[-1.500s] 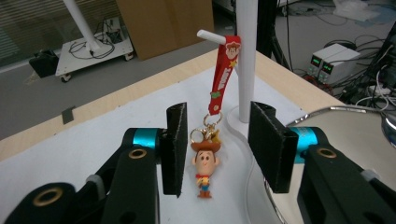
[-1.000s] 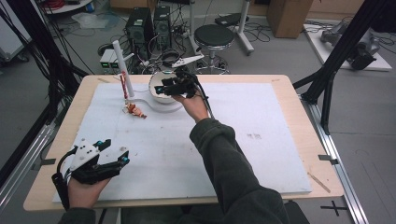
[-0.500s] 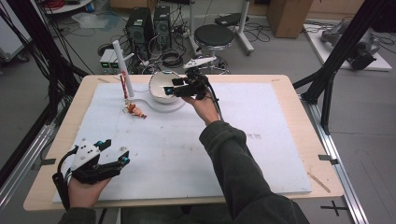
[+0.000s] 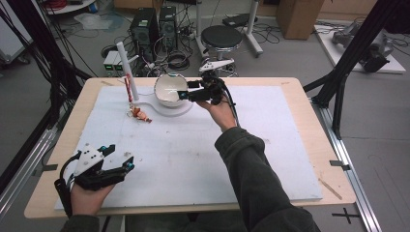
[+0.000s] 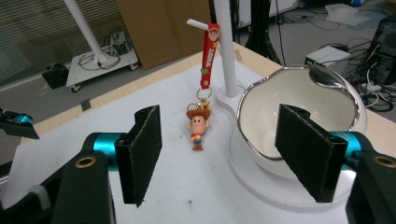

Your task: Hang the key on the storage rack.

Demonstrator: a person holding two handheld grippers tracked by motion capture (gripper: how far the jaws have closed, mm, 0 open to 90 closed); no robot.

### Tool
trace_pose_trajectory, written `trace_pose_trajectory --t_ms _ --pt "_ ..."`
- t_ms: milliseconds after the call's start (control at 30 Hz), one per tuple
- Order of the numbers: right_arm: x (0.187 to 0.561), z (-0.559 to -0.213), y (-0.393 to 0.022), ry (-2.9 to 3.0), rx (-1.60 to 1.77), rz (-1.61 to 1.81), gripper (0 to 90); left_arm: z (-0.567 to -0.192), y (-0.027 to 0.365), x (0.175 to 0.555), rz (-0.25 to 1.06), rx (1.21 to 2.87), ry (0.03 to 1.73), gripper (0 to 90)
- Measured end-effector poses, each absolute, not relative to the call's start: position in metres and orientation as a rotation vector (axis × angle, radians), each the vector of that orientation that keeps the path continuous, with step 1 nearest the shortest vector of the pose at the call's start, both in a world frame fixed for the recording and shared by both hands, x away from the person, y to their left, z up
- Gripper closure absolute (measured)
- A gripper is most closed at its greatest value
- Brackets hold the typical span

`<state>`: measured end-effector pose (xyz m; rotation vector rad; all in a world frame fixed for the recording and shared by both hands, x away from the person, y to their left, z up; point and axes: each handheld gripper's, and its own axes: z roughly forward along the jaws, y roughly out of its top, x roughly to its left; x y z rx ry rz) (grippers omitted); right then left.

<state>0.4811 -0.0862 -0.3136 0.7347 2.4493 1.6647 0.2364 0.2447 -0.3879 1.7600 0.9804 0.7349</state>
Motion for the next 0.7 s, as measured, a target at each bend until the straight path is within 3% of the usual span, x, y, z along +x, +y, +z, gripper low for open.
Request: trace_pose_trajectory --t_ms 700 --pt "0.468 -0.326 -0.134 2.404 0.778 1.633 28.1 -0.389 0.244 0.236 0.729 1.762 0.99 25.7"
